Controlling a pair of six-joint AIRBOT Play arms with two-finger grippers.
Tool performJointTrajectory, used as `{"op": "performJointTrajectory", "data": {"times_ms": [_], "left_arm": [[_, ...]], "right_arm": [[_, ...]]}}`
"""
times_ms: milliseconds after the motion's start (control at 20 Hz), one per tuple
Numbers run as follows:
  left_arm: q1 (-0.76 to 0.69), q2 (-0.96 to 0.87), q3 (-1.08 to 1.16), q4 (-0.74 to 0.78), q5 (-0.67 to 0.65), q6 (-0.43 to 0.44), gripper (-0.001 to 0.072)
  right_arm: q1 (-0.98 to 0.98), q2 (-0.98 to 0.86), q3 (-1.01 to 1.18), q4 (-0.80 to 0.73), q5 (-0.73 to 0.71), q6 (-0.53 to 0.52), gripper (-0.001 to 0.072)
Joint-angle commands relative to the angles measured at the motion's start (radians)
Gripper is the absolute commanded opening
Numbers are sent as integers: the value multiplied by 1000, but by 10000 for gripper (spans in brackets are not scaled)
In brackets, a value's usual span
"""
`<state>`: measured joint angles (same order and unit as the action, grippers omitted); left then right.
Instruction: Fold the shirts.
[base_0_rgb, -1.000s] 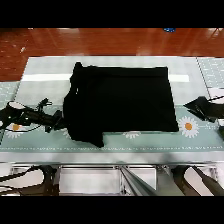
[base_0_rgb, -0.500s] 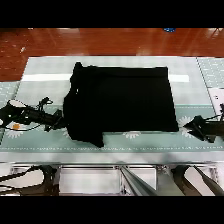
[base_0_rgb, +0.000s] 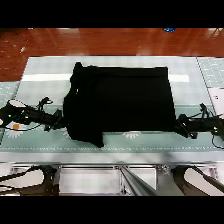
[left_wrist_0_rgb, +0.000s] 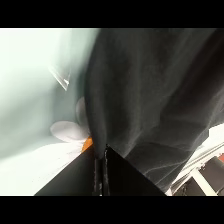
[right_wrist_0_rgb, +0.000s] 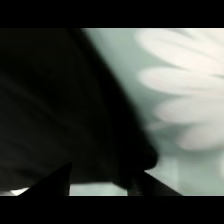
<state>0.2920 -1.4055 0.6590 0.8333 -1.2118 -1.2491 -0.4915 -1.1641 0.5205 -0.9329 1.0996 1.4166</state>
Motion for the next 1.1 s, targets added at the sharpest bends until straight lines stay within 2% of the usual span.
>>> {"op": "performJointTrajectory", "data": {"times_ms": [0, 50, 100, 150, 350, 500, 600, 800, 1050], "left_arm": [[0, 1, 1, -2, 10, 0, 16], [0, 1, 2, -10, 14, 0, 17], [1, 1, 7, -20, 15, 1, 17], [0, 3, 21, -27, 14, 3, 16], [2, 72, 168, -187, -39, 42, 16], [2, 181, 374, -380, -40, 69, 16], [1, 254, 548, -457, -8, 68, 16], [3, 345, 926, -429, 88, 15, 16], [3, 418, 1283, -132, 88, -124, 16]], "right_arm": [[78, -52, -2, 91, -128, -8, 325], [99, -55, 1, 101, -149, -9, 216], [117, -55, 17, 115, -153, -41, 42], [126, -54, 45, 129, -132, -72, 25], [127, -7, 277, 112, 38, -95, 24], [127, 91, 545, 112, 81, -85, 24], [127, 136, 758, 112, 85, -74, 24], [127, 154, 1189, 101, 98, -37, 24], [127, 171, 1548, -33, 213, 23, 24]]}}
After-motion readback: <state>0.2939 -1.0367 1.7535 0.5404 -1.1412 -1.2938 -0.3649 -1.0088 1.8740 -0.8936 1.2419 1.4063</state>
